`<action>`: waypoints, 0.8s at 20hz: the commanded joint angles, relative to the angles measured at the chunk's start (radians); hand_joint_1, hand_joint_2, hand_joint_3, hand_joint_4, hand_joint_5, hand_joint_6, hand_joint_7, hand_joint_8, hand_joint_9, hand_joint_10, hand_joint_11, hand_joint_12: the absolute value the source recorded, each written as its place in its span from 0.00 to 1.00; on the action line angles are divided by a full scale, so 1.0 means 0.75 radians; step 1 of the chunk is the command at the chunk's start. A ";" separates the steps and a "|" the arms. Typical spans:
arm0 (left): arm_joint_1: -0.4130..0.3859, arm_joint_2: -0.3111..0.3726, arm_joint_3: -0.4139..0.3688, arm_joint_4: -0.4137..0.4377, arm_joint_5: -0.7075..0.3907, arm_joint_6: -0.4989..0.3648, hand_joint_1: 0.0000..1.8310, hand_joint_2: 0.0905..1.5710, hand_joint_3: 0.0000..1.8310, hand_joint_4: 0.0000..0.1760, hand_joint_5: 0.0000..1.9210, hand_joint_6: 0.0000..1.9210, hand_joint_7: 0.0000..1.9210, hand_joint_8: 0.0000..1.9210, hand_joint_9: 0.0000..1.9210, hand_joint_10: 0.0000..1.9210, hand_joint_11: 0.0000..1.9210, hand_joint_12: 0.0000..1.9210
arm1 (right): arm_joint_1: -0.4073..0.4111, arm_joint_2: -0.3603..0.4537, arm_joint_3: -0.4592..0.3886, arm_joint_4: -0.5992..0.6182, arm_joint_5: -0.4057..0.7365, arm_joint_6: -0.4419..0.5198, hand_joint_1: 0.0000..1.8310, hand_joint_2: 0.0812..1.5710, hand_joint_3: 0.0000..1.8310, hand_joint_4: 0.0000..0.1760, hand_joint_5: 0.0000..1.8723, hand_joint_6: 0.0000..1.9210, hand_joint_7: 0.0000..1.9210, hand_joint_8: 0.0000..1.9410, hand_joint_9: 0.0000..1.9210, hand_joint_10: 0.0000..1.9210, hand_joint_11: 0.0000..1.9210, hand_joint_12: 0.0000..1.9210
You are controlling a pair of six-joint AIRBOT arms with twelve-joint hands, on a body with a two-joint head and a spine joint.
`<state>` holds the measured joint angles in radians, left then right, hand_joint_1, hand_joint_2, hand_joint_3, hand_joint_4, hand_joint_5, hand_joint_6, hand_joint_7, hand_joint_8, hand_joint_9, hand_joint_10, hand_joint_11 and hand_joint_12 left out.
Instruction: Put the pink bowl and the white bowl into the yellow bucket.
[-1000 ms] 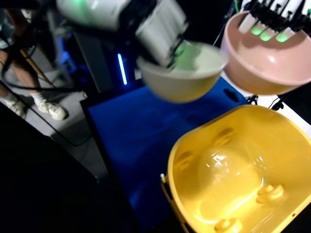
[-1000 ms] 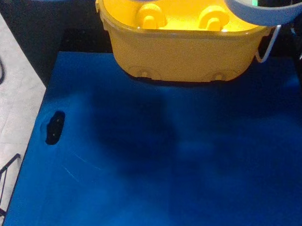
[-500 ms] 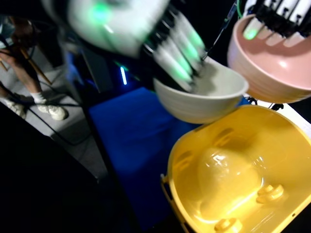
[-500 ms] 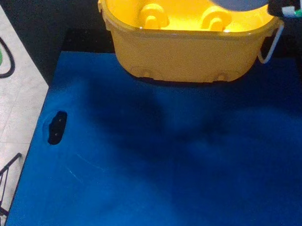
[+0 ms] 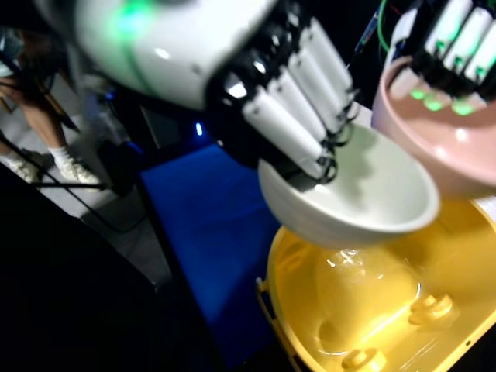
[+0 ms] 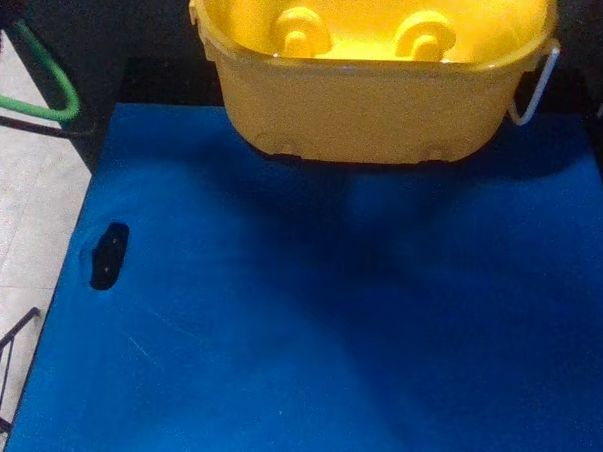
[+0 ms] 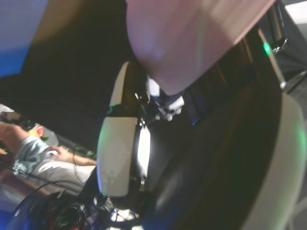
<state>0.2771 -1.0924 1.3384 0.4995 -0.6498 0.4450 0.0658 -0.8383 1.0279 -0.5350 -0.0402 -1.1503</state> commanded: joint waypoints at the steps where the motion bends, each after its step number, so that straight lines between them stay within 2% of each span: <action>1: -0.006 -0.014 0.017 -0.070 -0.131 -0.002 0.75 0.71 0.00 0.00 0.43 0.54 0.48 0.57 0.49 0.69 0.44 0.83 | 0.023 -0.014 0.012 0.003 0.130 -0.001 0.74 0.74 0.00 0.00 0.45 0.70 0.41 0.63 0.41 0.70 0.34 0.87; 2: 0.004 -0.030 0.033 -0.084 -0.126 -0.003 0.75 0.71 0.00 0.00 0.42 0.57 0.48 0.56 0.48 0.70 0.42 0.83 | 0.021 -0.030 0.029 0.003 0.120 -0.001 0.81 0.73 0.00 0.00 0.44 0.70 0.41 0.63 0.43 0.66 0.33 0.84; 3: 0.011 -0.047 0.054 -0.095 -0.122 -0.006 0.75 0.72 0.00 0.00 0.42 0.59 0.47 0.58 0.46 0.71 0.38 0.84 | 0.019 -0.041 0.039 0.003 0.109 -0.001 0.76 0.73 0.00 0.00 0.45 0.69 0.42 0.61 0.43 0.67 0.35 0.84; 4: 0.017 -0.064 0.071 -0.101 -0.116 -0.014 0.74 0.73 0.00 0.00 0.40 0.62 0.45 0.61 0.45 0.73 0.37 0.84 | 0.013 -0.049 0.047 0.003 0.096 -0.001 0.75 0.72 0.00 0.00 0.46 0.66 0.44 0.60 0.45 0.65 0.39 0.82; 5: 0.020 -0.073 0.080 -0.103 -0.113 -0.019 0.74 0.73 0.00 0.00 0.40 0.62 0.44 0.62 0.45 0.73 0.39 0.84 | 0.006 -0.052 0.048 0.003 0.095 -0.001 0.81 0.72 0.00 0.00 0.44 0.68 0.41 0.63 0.45 0.63 0.35 0.83; 7: 0.034 -0.079 0.090 -0.118 -0.110 -0.022 0.74 0.74 0.00 0.00 0.40 0.62 0.43 0.64 0.44 0.75 0.38 0.86 | -0.013 -0.071 0.058 0.004 0.095 -0.001 0.81 0.73 0.00 0.00 0.44 0.69 0.40 0.63 0.44 0.64 0.34 0.83; 8: 0.038 -0.080 0.095 -0.126 -0.108 -0.022 0.80 0.73 0.00 0.00 0.39 0.60 0.42 0.63 0.43 0.70 0.37 0.91 | -0.027 -0.080 0.064 0.005 0.094 -0.001 0.81 0.72 0.00 0.00 0.45 0.69 0.41 0.64 0.45 0.64 0.34 0.82; 12: 0.056 -0.099 0.126 -0.151 -0.093 -0.022 0.81 0.72 0.00 0.00 0.40 0.62 0.43 0.58 0.45 0.66 0.38 0.89 | -0.085 -0.111 0.095 0.008 0.093 0.024 0.82 0.71 0.00 0.00 0.46 0.65 0.42 0.62 0.47 0.60 0.38 0.80; 13: 0.064 -0.101 0.133 -0.162 -0.092 -0.022 0.81 0.72 0.00 0.00 0.41 0.61 0.45 0.55 0.46 0.63 0.39 0.87 | -0.093 -0.121 0.103 0.009 0.093 0.024 0.82 0.71 0.00 0.00 0.46 0.66 0.41 0.62 0.47 0.60 0.38 0.81; 14: 0.071 -0.104 0.143 -0.173 -0.090 -0.022 0.81 0.72 0.00 0.00 0.41 0.62 0.45 0.54 0.46 0.63 0.39 0.87 | -0.102 -0.130 0.111 0.012 0.093 0.025 0.81 0.76 0.00 0.00 0.37 0.76 0.33 0.71 0.39 0.70 0.31 0.87; 16: 0.077 -0.116 0.162 -0.188 -0.075 -0.022 0.80 0.72 0.00 0.00 0.42 0.62 0.45 0.55 0.46 0.65 0.38 0.87 | -0.113 -0.144 0.124 0.017 0.093 0.025 0.81 0.76 0.00 0.00 0.36 0.78 0.33 0.69 0.40 0.69 0.31 0.87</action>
<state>0.3450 -1.1767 1.4582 0.4015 -0.5865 0.4297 -0.0299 -0.9440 1.1168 -0.5186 -0.0811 -1.1305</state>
